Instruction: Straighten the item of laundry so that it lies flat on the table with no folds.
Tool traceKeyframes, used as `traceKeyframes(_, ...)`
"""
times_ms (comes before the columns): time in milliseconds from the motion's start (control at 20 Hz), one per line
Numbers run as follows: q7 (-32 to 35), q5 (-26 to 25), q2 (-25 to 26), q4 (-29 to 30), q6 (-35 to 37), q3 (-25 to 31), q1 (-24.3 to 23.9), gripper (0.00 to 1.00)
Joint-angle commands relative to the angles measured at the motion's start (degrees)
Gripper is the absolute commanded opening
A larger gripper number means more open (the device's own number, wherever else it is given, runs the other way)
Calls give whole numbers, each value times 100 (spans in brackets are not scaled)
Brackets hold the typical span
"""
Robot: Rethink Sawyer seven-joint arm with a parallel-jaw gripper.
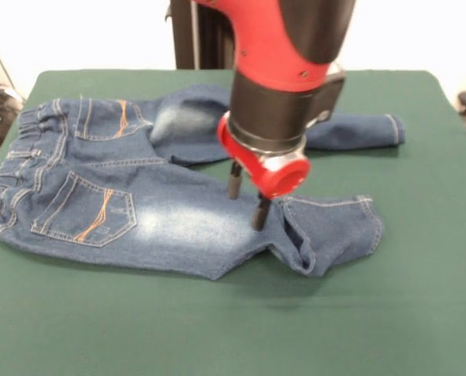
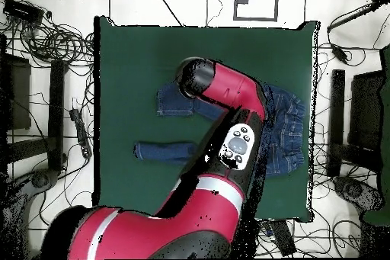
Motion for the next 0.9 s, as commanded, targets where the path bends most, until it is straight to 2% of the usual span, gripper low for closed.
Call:
traceKeyframes(50, 454, -140, 303, 932, -641, 843, 108, 100)
traceKeyframes(200, 712, -123, 329, 1032, -853, 872, 199, 100)
traceKeyframes(500, 1177, 72, 258, 1130, -686, 730, 513, 100)
traceKeyframes(900, 1378, 239, 58, 1391, -656, 636, 739, 100)
